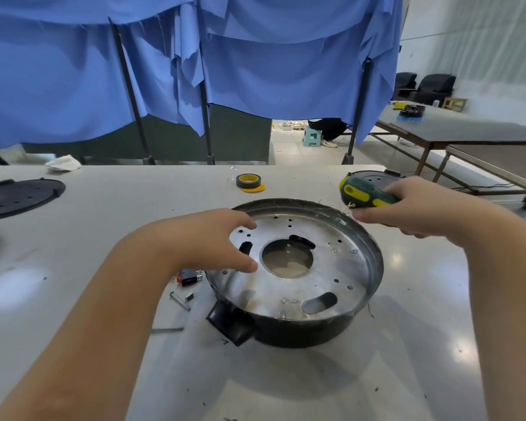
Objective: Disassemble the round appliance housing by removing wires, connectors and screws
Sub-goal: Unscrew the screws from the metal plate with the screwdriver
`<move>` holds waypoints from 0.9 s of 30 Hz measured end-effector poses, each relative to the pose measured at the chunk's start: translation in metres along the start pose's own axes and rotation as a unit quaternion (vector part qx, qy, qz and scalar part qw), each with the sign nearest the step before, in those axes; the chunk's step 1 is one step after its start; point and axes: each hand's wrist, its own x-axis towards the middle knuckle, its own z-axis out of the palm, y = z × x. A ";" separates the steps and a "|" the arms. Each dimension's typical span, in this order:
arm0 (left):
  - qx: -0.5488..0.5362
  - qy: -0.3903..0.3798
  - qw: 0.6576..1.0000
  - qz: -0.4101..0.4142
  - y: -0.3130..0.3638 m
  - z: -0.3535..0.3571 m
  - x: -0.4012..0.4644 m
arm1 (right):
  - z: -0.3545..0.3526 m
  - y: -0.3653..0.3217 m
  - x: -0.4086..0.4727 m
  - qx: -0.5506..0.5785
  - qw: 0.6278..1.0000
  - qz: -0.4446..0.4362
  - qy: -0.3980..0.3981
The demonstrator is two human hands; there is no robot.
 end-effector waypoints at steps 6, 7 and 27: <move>0.005 -0.040 0.999 -0.002 0.007 0.004 -0.002 | 0.012 -0.040 -0.017 0.219 0.971 -0.093 -0.024; 0.006 -0.046 0.999 0.001 0.009 0.005 -0.002 | 0.015 -0.046 -0.019 0.260 0.960 -0.101 -0.023; 0.008 -0.057 0.998 0.039 0.016 0.011 0.002 | 0.031 -0.077 -0.032 0.404 0.899 -0.169 0.013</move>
